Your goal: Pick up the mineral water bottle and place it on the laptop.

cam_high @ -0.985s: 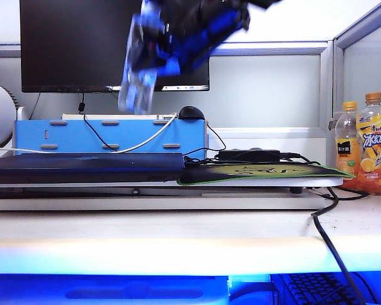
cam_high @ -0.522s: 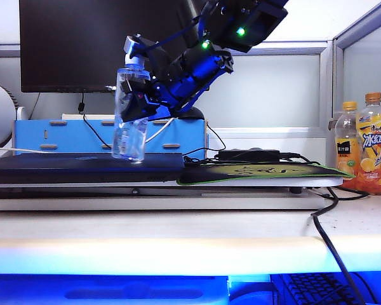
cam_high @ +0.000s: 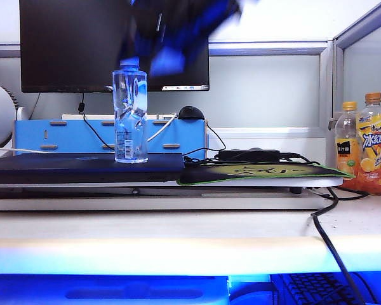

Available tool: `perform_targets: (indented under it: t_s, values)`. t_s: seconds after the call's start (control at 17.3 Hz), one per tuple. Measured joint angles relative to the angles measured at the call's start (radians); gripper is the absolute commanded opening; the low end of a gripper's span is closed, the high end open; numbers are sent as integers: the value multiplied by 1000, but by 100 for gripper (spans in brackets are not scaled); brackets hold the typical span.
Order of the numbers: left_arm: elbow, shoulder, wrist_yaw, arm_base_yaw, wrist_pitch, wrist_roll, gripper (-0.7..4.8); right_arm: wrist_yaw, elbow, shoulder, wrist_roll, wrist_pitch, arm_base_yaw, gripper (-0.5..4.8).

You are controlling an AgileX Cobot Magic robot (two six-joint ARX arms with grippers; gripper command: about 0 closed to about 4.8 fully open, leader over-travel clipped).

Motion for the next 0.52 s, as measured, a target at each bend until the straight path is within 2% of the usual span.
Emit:
perform_targets:
  t_s: [0.12, 0.17, 0.23, 0.29, 0.35, 0.46, 0.52]
  values:
    - [0, 0, 0, 0, 0, 0, -2, 56, 1, -119, -5, 3, 0, 479]
    - [0, 0, 0, 0, 0, 0, -2, 96, 0, -166, -5, 2, 2, 386]
    - [0, 0, 0, 0, 0, 0, -2, 140, 0, -234, -5, 0, 2, 192]
    - [0, 0, 0, 0, 0, 0, -2, 169, 1, -301, -5, 1, 2, 80]
    - [0, 0, 0, 0, 0, 0, -2, 209, 1, -392, -8, 2, 2, 74]
    - [0, 0, 0, 0, 0, 0, -2, 278, 2, -586, -12, 1, 2, -6]
    - [0, 0, 0, 0, 0, 0, -2, 284, 6, -637, -11, -6, 2, -5]
